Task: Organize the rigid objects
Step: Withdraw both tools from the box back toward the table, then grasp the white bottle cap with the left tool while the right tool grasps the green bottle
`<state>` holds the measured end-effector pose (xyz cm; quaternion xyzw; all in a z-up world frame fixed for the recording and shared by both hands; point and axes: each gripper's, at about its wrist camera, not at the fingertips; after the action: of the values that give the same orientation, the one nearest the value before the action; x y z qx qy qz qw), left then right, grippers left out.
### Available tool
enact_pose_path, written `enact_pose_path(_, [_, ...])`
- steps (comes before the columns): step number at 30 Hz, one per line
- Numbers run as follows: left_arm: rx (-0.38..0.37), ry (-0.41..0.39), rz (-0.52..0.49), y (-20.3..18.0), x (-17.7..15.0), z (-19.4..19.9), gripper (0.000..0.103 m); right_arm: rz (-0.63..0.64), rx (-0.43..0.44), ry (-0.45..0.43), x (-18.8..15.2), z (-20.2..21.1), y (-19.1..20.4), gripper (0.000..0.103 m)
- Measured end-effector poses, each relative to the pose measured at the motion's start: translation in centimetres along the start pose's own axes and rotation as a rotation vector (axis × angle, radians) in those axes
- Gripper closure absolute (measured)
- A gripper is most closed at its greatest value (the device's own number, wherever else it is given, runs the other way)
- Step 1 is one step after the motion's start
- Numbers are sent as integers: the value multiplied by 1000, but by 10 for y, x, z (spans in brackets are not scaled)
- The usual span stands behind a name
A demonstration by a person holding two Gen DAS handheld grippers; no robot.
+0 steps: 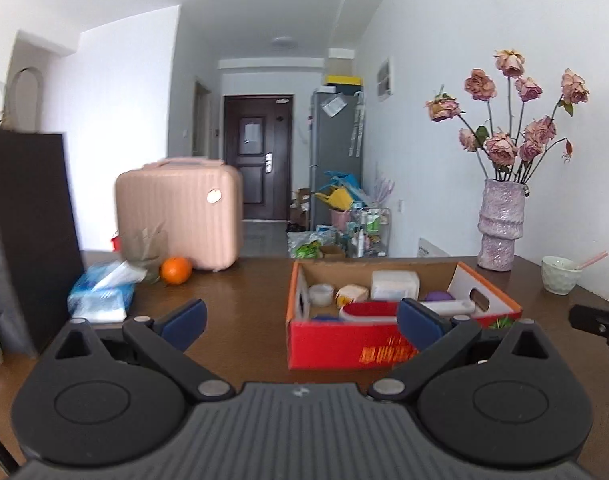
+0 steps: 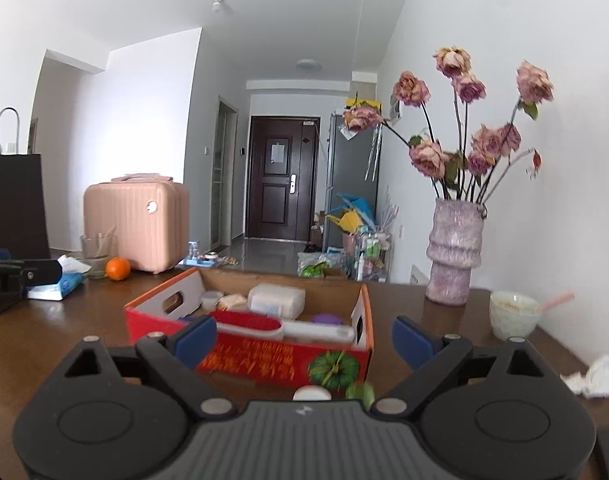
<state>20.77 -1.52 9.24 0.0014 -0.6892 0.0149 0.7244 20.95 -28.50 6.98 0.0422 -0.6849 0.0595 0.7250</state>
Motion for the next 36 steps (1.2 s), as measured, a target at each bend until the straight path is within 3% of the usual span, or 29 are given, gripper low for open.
enact_pose_path(6, [20, 0, 5, 1, -35, 46, 0, 15, -20, 11, -33, 53, -8, 9])
enact_pose_path(9, [-13, 37, -24, -9, -56, 59, 0, -14, -32, 39, -50, 72, -15, 9])
enact_pose_path(12, [-67, 83, -15, -19, -69, 63, 0, -29, -33, 70, -64, 83, -22, 9])
enact_pose_path(16, [-67, 120, -36, -30, -73, 51, 0, -23, -48, 100, -74, 80, -32, 10])
enact_pose_path(19, [-73, 141, -15, -37, -70, 35, 0, -51, -78, 112, -74, 65, -44, 12])
enact_pose_path(21, [-86, 161, -21, -46, -68, 21, 0, -79, -86, 150, -74, 47, -52, 19])
enact_pose_path(25, [-140, 196, -107, -76, -71, -14, 0, -140, -53, 229, -77, -4, -68, 32])
enact_pose_path(31, [-262, 333, -118, -116, -81, -75, 0, -92, -12, 356, -85, -92, -73, 49])
enact_pose_path(34, [-309, 381, -145, -136, -83, -104, 4, -93, 3, 380, -85, -118, -80, 69])
enact_pose_path(36, [-347, 398, -126, -147, -83, -120, 10, -104, -5, 391, -84, -121, -89, 73])
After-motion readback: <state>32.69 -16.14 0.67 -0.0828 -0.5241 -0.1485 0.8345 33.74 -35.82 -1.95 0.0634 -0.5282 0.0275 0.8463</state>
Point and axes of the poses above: each gripper's, at about its wrist camera, not at the fingertips, and z roughly against the way its jaws point, y to its left, x to its top, and after that the axes turned 11 degrees about -y, right-handed
